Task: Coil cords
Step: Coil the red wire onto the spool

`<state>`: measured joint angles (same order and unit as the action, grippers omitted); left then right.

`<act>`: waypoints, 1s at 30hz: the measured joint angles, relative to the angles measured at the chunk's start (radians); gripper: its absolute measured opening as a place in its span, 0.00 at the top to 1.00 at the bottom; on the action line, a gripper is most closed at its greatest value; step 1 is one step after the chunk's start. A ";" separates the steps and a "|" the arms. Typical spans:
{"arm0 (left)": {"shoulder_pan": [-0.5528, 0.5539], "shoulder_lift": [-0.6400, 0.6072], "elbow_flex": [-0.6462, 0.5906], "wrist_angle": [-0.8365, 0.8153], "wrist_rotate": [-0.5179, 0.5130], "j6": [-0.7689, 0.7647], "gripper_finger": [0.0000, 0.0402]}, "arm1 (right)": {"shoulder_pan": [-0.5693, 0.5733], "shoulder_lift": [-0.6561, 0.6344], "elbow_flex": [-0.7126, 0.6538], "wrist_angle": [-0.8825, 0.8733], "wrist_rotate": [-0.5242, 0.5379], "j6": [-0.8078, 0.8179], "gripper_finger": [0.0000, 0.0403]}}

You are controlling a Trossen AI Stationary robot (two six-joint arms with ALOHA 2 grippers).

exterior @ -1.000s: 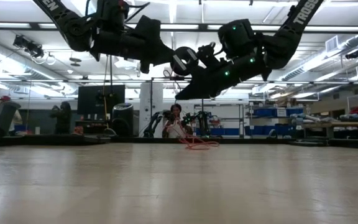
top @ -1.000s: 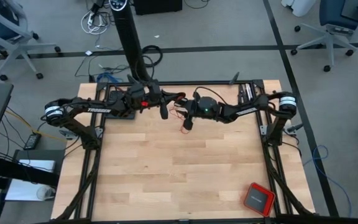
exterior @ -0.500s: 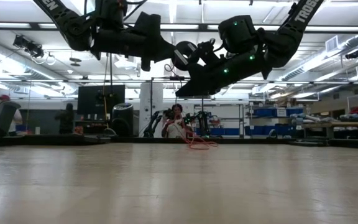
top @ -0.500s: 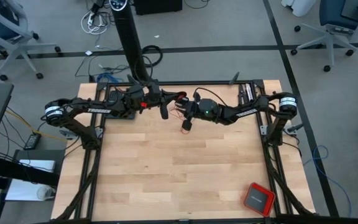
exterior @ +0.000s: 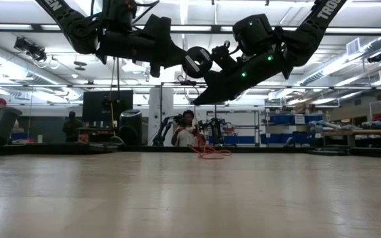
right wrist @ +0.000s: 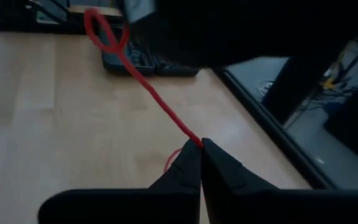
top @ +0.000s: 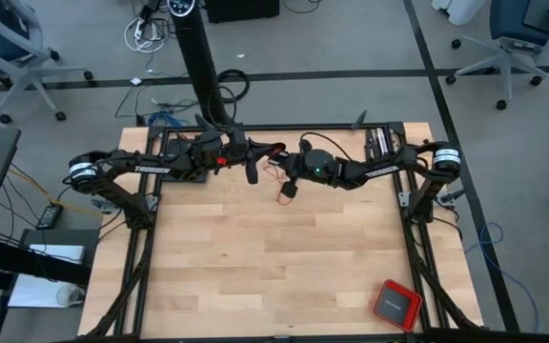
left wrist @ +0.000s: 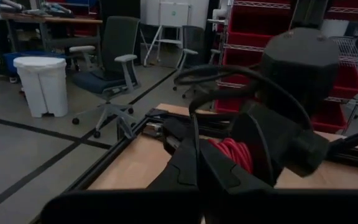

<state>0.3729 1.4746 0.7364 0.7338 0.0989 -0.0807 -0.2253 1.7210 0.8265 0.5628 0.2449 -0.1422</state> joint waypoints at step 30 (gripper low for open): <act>0.013 -0.159 0.002 -0.434 -0.004 0.337 1.00 | -0.031 -0.300 0.000 -0.290 0.283 -0.031 1.00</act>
<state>0.3859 1.3151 0.7380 0.3000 0.0949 0.2562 -0.2565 1.4206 0.8265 0.2723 0.5281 -0.1733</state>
